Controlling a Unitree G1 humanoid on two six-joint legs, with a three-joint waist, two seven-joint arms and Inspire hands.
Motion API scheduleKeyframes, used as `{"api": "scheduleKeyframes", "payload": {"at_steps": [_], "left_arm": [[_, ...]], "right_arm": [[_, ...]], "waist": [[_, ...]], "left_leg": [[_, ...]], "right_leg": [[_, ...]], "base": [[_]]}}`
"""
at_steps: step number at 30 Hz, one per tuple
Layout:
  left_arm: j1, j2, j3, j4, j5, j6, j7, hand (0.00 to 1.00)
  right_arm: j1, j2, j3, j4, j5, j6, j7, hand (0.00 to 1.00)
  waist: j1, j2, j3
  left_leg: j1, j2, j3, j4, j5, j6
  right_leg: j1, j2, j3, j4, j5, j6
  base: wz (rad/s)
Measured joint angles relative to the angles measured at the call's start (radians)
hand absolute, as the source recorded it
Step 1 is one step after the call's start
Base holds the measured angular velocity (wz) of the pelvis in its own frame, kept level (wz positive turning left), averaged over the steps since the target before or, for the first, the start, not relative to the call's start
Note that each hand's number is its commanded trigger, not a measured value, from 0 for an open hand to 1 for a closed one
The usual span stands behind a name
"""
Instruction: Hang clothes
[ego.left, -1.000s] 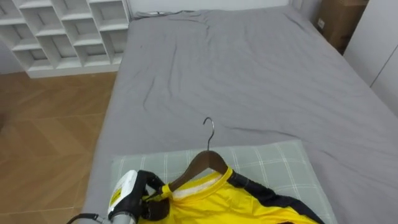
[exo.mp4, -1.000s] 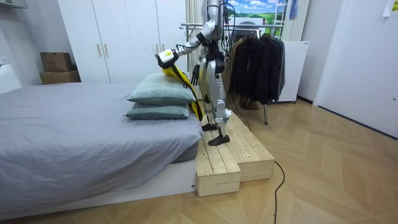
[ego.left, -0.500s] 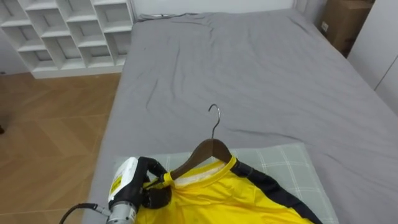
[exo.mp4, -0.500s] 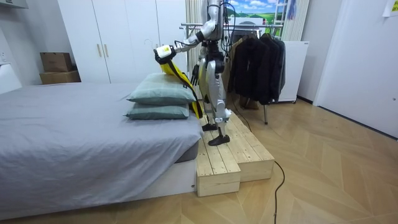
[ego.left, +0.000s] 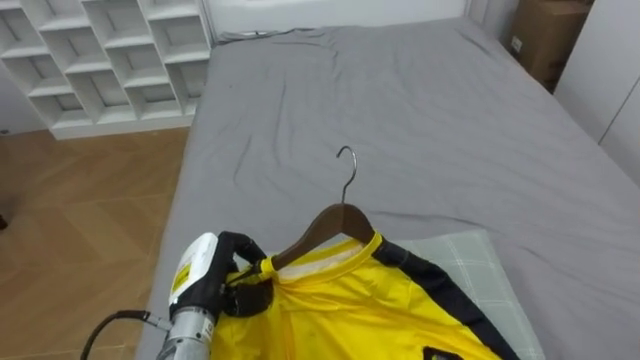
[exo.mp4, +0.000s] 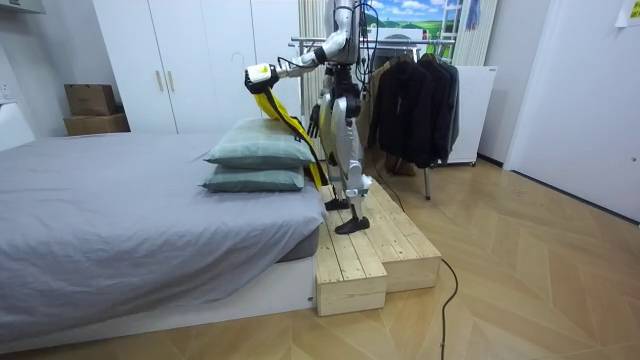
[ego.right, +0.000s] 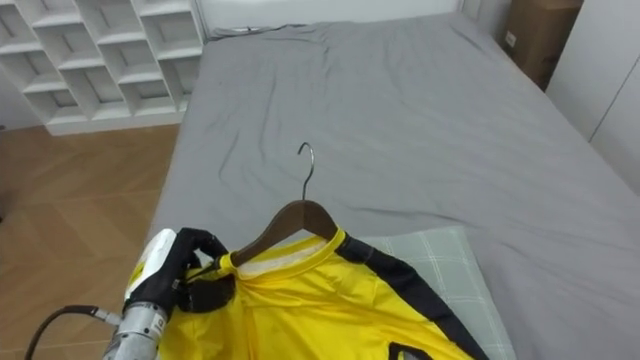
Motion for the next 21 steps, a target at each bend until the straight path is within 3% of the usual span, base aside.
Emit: {"api": "scheduleKeyframes", "payload": {"at_steps": [6,12,15,21], "left_arm": [[0.000,0.031,0.003,-0.043,-0.021,-0.020,0.005,1.00],[0.001,0.057,0.003,-0.046,-0.037,-0.020,0.007,1.00],[0.001,0.075,0.005,-0.075,-0.037,-0.018,0.009,1.00],[0.001,0.081,0.005,-0.118,-0.037,-0.017,0.011,1.00]], "right_arm": [[0.004,-0.019,-0.020,-0.001,-0.056,-0.002,-0.011,0.00],[0.011,-0.055,-0.081,-0.001,-0.144,-0.002,-0.065,0.00],[0.010,-0.071,-0.122,-0.023,-0.228,0.006,-0.102,0.00],[-0.020,-0.114,-0.147,-0.107,-0.384,0.008,-0.199,0.00]], "waist": [[0.002,-0.023,0.0026],[0.003,-0.044,-0.0045],[0.008,-0.044,-0.0059],[0.028,-0.039,-0.0099]], "left_leg": [[0.017,0.000,0.000,0.000,0.000,0.000],[0.020,0.000,0.000,-0.001,0.000,0.000],[0.012,0.000,0.002,-0.001,0.000,0.000],[0.010,0.000,0.005,-0.001,0.000,0.000]], "right_leg": [[0.018,0.000,0.003,0.001,-0.003,0.000],[0.019,0.001,0.001,0.002,-0.004,0.000],[0.009,0.002,0.003,0.003,-0.004,0.000],[-0.001,0.001,0.004,0.019,-0.005,-0.002]], "base": [[0.00],[0.00],[0.00],[0.00]]}}
